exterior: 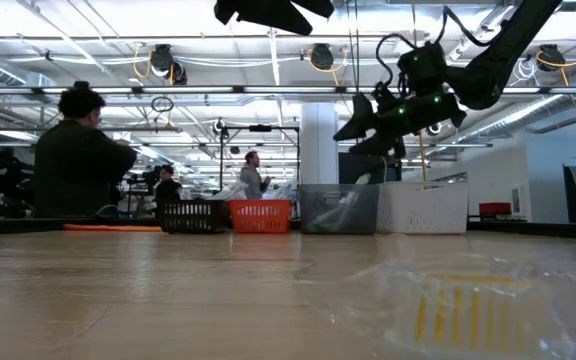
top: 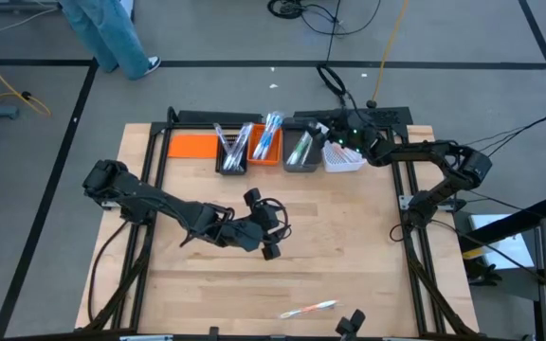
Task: Pick & Place Toothbrushes
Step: Put the orange toothbrush into the white bin
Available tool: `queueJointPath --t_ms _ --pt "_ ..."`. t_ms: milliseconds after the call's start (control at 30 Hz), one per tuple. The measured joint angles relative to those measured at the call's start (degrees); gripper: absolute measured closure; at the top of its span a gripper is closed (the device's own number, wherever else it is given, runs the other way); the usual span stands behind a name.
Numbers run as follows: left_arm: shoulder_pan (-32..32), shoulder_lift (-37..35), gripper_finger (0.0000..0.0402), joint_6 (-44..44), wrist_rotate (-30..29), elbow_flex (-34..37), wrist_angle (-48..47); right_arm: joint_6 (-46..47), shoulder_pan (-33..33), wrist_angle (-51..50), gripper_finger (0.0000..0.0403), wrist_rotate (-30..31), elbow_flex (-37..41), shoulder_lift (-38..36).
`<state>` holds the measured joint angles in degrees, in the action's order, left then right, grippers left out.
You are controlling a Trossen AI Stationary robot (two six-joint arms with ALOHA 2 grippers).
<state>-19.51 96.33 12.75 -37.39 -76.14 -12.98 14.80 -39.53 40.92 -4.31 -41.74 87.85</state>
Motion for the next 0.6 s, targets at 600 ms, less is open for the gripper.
queueJointPath --t_ms 600 --pt "-1.7 0.4 0.0169 9.9 10.8 0.0 -5.4 0.5 15.6 -5.4 0.0133 -9.7 0.0 -0.3"
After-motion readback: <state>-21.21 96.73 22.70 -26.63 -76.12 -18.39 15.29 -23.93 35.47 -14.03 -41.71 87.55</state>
